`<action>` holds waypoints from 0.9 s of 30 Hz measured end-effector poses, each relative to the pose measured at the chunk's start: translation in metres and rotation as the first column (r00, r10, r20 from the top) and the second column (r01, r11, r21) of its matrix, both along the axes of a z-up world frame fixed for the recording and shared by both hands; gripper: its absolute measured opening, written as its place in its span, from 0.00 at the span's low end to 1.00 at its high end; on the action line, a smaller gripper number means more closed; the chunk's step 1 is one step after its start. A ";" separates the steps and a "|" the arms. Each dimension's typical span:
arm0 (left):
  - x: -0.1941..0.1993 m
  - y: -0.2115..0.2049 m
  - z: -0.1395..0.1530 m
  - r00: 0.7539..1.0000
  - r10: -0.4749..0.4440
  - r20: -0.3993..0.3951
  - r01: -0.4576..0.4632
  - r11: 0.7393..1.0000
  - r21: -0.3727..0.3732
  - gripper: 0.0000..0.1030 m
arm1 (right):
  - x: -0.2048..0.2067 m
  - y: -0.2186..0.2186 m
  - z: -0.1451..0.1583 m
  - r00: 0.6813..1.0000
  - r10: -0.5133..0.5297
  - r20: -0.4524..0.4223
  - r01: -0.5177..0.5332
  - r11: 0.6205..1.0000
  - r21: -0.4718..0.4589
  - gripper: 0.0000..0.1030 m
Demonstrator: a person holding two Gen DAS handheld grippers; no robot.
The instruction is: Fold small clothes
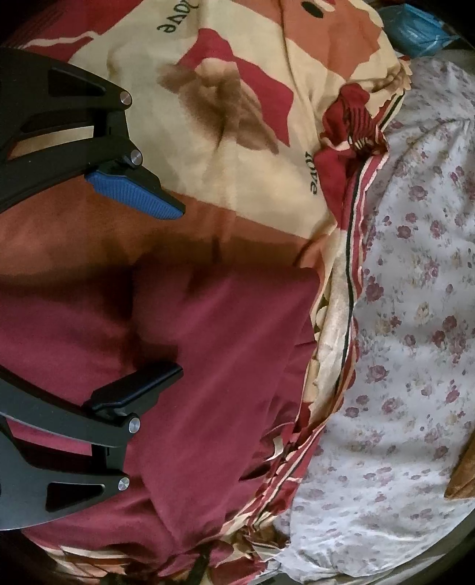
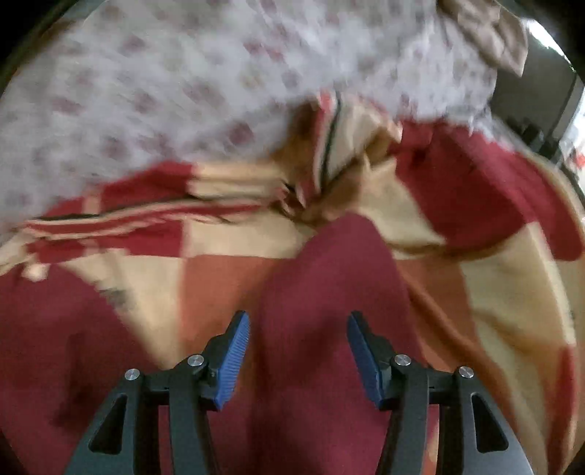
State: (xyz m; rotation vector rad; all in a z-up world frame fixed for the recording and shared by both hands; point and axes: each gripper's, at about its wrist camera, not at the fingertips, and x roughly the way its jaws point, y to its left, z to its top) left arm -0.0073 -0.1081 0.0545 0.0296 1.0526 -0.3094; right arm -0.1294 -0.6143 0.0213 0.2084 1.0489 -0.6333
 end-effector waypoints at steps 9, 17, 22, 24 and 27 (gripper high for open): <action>0.000 0.010 0.014 0.999 0.034 0.028 -0.033 0.999 -0.036 0.79 | -0.045 -0.018 0.075 0.954 0.035 0.299 -0.082 0.986 0.147 0.08; 0.000 0.036 0.031 0.994 0.103 0.038 -0.096 0.982 -0.163 0.79 | -0.028 0.106 0.184 0.739 0.365 0.567 -0.502 0.859 0.102 0.09; 0.006 0.054 0.036 0.987 0.156 0.032 -0.146 0.964 -0.224 0.79 | 0.036 0.218 0.159 0.654 0.544 0.526 -0.671 0.738 0.070 0.09; 0.010 0.061 0.036 0.985 0.173 0.022 -0.162 0.955 -0.248 0.79 | 0.065 0.268 0.126 0.630 0.597 0.497 -0.727 0.678 0.107 0.09; 0.018 0.068 0.033 0.984 0.176 -0.012 -0.172 0.941 -0.291 0.79 | 0.091 0.326 0.064 0.620 0.663 0.420 -0.762 0.637 0.118 0.09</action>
